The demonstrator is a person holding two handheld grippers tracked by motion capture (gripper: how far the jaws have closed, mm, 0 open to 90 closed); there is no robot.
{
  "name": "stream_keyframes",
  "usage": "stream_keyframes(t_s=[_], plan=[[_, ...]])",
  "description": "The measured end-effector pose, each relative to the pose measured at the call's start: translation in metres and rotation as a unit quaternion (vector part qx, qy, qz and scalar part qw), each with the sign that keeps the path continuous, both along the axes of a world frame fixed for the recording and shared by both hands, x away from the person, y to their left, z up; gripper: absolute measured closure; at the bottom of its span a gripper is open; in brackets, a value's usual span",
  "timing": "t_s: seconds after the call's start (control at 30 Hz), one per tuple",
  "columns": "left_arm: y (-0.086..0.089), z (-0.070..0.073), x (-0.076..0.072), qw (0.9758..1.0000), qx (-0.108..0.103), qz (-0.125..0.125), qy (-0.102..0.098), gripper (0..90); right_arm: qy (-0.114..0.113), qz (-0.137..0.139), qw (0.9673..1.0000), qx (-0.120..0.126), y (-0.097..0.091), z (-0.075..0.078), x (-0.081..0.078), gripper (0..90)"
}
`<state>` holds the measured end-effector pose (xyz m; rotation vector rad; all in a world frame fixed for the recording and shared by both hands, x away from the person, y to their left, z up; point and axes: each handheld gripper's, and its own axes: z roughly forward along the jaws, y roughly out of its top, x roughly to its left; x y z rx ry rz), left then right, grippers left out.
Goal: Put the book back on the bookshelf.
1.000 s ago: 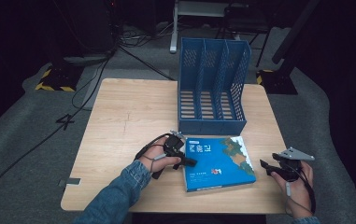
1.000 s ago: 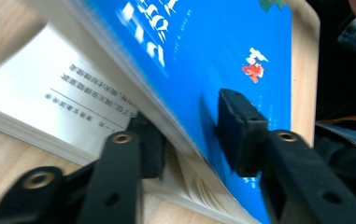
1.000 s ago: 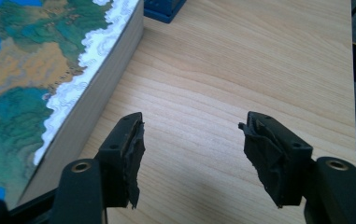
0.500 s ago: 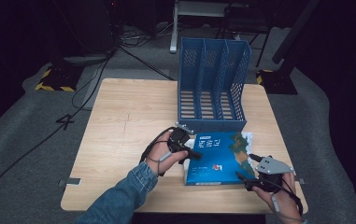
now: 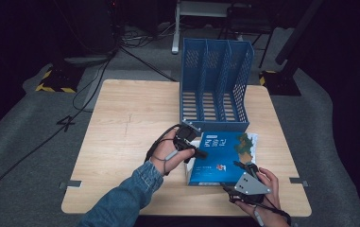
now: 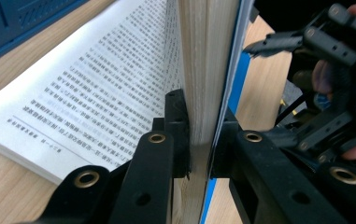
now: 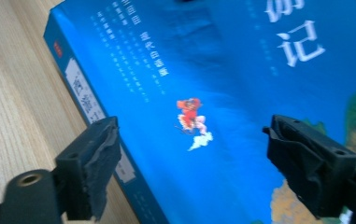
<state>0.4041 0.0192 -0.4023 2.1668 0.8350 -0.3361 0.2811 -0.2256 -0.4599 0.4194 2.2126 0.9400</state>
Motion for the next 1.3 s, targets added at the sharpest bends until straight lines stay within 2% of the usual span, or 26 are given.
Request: stream_keyframes(t_s=[0.1,0.2,0.37,0.43,0.53,0.63,0.7,0.87,0.97,1.13,1.3], plan=[[-0.001,0.002,0.000,1.0000,0.003,0.002,0.000,81.7,-0.001,0.003,0.9999,-0.012,0.003,-0.003,0.000,17.3],[-0.002,0.004,-0.001,1.0000,0.000,0.003,-0.001,81.7,0.011,0.015,0.9993,-0.033,0.008,-0.009,0.002,20.6],[-0.005,0.010,-0.001,1.0000,-0.006,0.002,-0.004,81.8,-0.005,0.019,0.9979,-0.061,0.015,-0.016,0.002,21.7],[-0.006,0.013,-0.001,1.0000,-0.008,-0.001,-0.004,81.8,-0.004,0.021,0.9976,-0.066,0.017,-0.020,0.004,21.5],[-0.007,0.013,0.000,0.9999,-0.009,-0.004,-0.001,81.8,-0.022,0.014,0.9971,-0.071,0.020,-0.025,0.006,15.2],[-0.008,0.012,0.001,0.9999,-0.009,-0.004,0.003,81.8,-0.054,0.015,0.9949,-0.084,0.024,-0.031,0.007,13.2],[-0.009,0.013,0.002,0.9999,-0.011,-0.007,0.004,81.8,-0.072,0.013,0.9935,-0.087,0.026,-0.035,0.009,9.9],[-0.010,0.012,0.001,0.9998,-0.016,-0.007,0.008,81.8,-0.092,0.004,0.9926,-0.079,0.033,-0.039,0.014,0.0],[-0.010,0.011,0.000,0.9998,-0.016,-0.004,0.011,81.8,-0.099,-0.006,0.9925,-0.071,0.036,-0.041,0.017,0.0],[-0.011,0.007,0.000,0.9998,-0.012,0.000,0.017,81.8,-0.102,-0.016,0.9909,-0.087,0.042,-0.044,0.020,0.2],[-0.010,0.002,0.003,0.9991,-0.025,0.006,0.034,81.7,-0.095,-0.009,0.9901,-0.103,0.042,-0.044,0.024,0.2]])
